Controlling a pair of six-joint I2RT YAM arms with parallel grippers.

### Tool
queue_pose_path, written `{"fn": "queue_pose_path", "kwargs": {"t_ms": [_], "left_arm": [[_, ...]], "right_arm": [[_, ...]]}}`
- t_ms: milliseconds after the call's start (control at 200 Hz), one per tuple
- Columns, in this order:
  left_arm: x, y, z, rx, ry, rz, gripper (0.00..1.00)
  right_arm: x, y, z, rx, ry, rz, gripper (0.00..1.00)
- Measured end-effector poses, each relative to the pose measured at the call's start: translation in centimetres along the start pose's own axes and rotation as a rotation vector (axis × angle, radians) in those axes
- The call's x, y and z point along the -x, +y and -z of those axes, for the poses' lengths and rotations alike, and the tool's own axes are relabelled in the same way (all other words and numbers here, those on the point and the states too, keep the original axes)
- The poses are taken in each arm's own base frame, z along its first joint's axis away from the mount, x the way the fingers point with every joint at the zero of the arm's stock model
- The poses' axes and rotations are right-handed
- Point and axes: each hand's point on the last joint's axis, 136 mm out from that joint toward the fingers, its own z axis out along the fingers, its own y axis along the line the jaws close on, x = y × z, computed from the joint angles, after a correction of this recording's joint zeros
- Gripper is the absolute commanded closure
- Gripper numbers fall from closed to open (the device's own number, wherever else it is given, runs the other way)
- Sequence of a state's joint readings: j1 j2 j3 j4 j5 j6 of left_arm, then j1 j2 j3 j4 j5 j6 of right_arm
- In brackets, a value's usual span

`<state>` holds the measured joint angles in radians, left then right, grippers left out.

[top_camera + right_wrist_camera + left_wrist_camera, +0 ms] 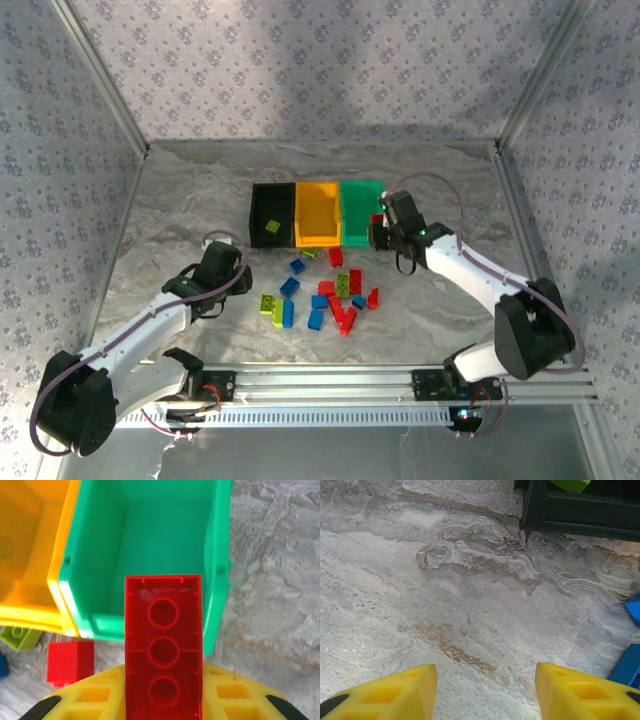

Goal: Sort the legos into containers by color
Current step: Place the lego in the container.

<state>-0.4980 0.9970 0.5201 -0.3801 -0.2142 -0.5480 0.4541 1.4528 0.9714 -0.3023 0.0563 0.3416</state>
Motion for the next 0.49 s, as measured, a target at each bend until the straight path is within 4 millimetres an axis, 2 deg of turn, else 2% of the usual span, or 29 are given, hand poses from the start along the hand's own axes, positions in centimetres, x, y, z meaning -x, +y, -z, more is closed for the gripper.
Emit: {"fn": "queue_pose_path", "kwargs": {"t_ms": [100,250,355,495], "left_arm": [[-0.4,0.2,0.0,-0.001,0.01,0.005,0.46],[-0.6,0.3,0.0,-0.007,0.023,0.013,0.45],[-0.6,0.3,-0.1,-0.013,0.029,0.023,0.46],[-0.6,0.4,-0.1,-0.017,0.034,0.03,0.46]], "right_arm": [[1.0,-0.2,-1.7,0.018,0.042,-0.009,0.7],[1.0,0.9,-4.0,0.05,0.106,0.014,0.65],[0.7,1.2,-4.5,0.061,0.13,0.028,0.51],[0.2,1.3,-4.5,0.067,0.151,0.032,0.46]]}}
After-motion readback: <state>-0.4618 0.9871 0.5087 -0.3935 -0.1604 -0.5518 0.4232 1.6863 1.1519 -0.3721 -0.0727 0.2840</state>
